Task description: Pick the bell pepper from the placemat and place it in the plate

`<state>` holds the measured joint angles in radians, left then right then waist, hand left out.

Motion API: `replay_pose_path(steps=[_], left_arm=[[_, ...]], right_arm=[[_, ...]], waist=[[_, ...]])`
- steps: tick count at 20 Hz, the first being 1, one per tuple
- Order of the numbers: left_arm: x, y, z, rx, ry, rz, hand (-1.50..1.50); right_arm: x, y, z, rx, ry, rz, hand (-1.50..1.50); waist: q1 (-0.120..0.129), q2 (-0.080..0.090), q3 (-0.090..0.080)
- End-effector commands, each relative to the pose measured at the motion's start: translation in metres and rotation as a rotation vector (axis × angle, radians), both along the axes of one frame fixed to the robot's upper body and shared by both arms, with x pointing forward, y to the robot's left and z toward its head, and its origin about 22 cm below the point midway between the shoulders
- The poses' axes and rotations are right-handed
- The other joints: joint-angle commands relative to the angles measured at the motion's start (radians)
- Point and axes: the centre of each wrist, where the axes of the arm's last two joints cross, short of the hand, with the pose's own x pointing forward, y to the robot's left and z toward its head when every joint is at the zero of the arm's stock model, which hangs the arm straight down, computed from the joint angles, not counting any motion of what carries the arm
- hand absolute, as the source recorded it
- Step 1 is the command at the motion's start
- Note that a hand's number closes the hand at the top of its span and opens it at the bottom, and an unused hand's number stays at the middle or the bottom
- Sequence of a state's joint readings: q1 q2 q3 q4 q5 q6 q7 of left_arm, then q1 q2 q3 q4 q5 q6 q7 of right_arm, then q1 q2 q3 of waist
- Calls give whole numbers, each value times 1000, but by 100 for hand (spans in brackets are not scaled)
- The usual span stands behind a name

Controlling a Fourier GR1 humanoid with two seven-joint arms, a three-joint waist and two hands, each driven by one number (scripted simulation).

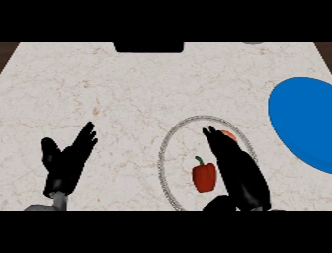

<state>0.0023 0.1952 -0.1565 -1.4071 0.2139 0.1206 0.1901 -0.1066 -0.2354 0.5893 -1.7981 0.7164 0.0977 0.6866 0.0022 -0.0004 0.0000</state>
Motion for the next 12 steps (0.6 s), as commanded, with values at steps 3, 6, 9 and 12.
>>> replay_pose_path(steps=[3,6,9,12], left_arm=[[-15,-23,-5,-19,-6,-9,0],[19,-12,12,12,-8,2,0],[6,-2,-4,15,9,0,0],[-4,-11,3,14,-4,5,0]], right_arm=[[-24,12,0,-48,16,3,-150],[13,18,-13,-132,12,-36,-150],[-7,-3,-41,-166,15,-43,-150],[6,15,-28,-169,28,-44,-150]], waist=[[-3,-1,0],[-1,1,0],[-4,0,0],[-1,0,0]])
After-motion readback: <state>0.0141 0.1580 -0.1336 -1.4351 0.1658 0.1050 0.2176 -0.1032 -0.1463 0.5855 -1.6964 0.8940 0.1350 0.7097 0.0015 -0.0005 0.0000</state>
